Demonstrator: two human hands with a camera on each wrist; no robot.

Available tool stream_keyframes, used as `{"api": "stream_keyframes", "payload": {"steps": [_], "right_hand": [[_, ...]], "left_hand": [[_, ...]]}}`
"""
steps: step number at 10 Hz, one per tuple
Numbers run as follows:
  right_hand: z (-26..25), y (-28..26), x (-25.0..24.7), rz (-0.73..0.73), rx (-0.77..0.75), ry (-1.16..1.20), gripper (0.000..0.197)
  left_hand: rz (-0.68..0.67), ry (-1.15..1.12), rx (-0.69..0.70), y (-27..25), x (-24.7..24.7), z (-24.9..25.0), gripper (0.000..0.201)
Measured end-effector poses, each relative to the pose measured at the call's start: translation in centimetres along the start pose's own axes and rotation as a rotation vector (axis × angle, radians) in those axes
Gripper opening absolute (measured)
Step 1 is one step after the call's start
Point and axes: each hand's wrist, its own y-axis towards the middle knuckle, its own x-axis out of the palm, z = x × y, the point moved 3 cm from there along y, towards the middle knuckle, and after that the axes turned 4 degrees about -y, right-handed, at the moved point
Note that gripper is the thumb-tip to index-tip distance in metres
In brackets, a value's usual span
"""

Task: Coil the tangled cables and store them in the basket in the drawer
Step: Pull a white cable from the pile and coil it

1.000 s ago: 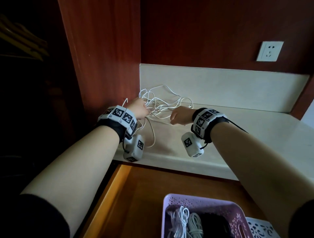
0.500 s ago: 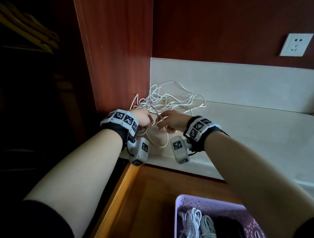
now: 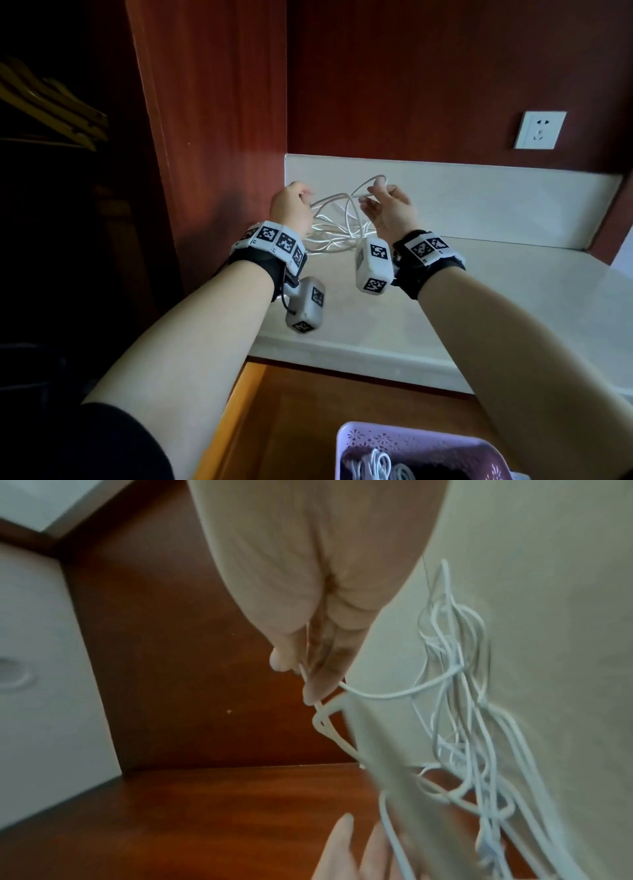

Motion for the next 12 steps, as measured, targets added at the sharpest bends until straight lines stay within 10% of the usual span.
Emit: {"api": "stream_keyframes", "payload": {"steps": [2, 4, 7, 10, 12], "right_hand": [[0.1, -0.7, -3.1, -0.061, 0.095, -0.119, 0.015], [-0.9, -2.0, -2.6, -0.261, 0.180, -0.204, 0.016], [-2.8, -0.7, -6.8, 0.111, -0.056, -0.055, 0.017], [-4.9, -0.4, -14.3, 0.560, -0.246, -0.007, 0.018], [-3.6, -1.2, -11.1, 0.178, 0.210, -1.413, 0.041]], "left_hand": [[-0.175, -0.025, -0.097, -0.3, 2.5, -0.1, 0.034], [-0.678, 0.031, 0.014, -2.9, 5.7, 1.7, 0.051], [-0.528, 0.556, 0.141, -2.6, 5.8, -0.3, 0.013], [-0.085, 0.331, 0.025, 1.1, 2.9, -0.2, 0.022], [0.115, -0.176, 0.387, 1.9, 3.0, 7.5, 0.023]]}}
